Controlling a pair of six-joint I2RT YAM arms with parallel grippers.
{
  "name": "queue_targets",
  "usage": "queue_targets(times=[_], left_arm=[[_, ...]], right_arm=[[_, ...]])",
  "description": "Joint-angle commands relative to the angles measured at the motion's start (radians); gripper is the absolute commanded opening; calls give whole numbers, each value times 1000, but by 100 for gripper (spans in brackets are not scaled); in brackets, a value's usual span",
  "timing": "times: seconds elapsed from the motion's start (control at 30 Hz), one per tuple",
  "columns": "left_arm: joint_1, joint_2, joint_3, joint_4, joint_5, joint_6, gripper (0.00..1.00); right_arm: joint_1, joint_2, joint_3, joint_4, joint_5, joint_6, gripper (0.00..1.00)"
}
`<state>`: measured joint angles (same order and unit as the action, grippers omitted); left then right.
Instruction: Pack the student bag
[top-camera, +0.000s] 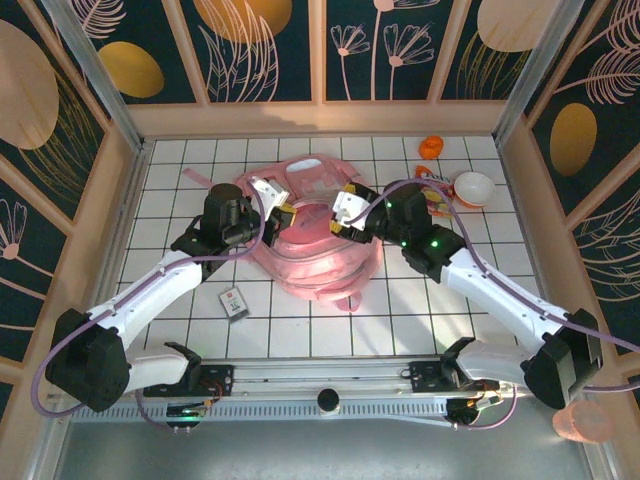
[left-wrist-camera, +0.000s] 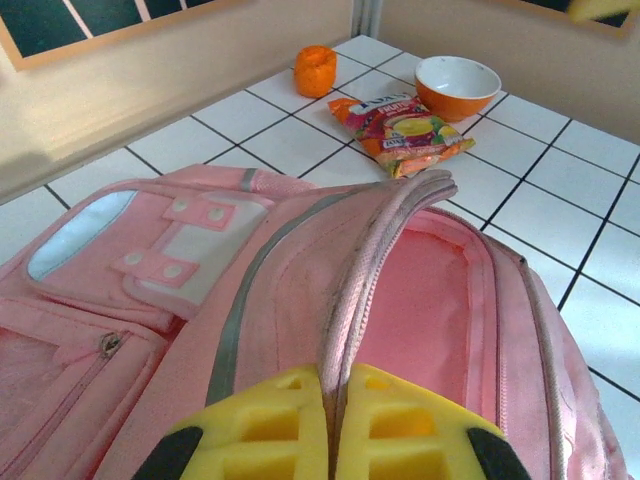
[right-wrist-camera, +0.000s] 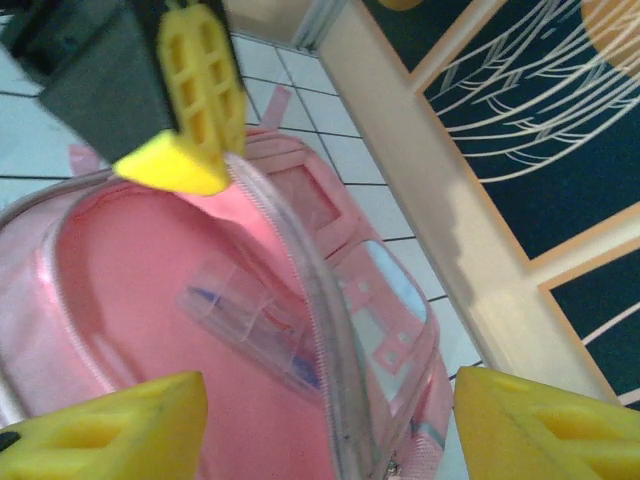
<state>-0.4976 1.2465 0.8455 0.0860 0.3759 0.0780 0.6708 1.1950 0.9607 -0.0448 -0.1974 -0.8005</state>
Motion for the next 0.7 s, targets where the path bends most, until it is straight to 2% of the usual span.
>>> queue_targets(times=[0.0,0.17,0.27,0.3,0.33,0.4,0.43,0.47,0.53,0.6,0.67], left_arm=[[-4,-50,21,104,92,40,0],[-4,-59,4,111,136,39,0],[-4,-62,6,98,130,30,0],[-4,-65,5,97,120,19,0],[-4,-69,5,97,108,5,0],[-4,-74,2,97,67,-34,2],[-3,-77,1,93,41,-62,8],[-2,-78,3,86,16,-88,16],[-2,-83,9,48,-67,-162,39],[-1,-92,21,-19,-191,-256,58],[6,-102,34,-113,-324,-382,67]], right_arm=[[-42,80,48,30,-85,39,67],[-69,225,157,-3,-221,16,65],[-74,298,219,-52,-278,2,56],[-78,322,248,-87,-303,-2,47],[-85,345,280,-124,-321,3,29],[-96,368,312,-149,-330,29,5],[-103,371,318,-148,-330,48,0],[-106,372,316,-138,-326,73,0],[-111,362,306,-94,-292,140,0],[-111,356,297,-29,-180,252,0],[-117,364,303,8,-54,369,0]])
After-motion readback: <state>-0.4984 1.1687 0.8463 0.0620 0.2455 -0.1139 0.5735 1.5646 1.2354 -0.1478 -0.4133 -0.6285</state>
